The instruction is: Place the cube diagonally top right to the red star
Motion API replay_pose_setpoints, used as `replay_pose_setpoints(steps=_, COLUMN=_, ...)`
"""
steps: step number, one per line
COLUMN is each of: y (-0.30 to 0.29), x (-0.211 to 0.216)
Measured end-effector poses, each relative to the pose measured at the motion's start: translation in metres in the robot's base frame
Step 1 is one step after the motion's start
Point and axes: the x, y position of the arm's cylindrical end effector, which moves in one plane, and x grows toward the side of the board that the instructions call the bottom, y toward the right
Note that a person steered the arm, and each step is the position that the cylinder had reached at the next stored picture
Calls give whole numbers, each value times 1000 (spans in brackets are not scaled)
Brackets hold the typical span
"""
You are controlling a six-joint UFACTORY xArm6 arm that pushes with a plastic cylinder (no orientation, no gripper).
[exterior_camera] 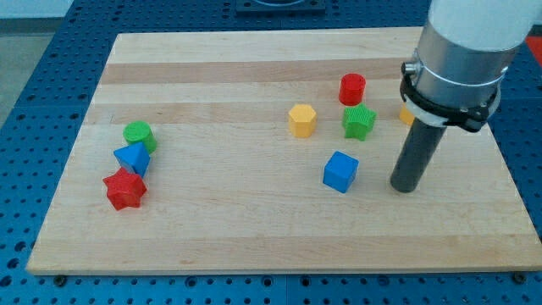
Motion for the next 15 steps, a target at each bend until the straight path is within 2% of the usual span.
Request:
replay_pose_setpoints(steps=5, y=-111, x=-27)
replay_pose_setpoints(steps=9, y=-129, x=-27)
replay_pose_setpoints(steps=15, y=-202, x=-43)
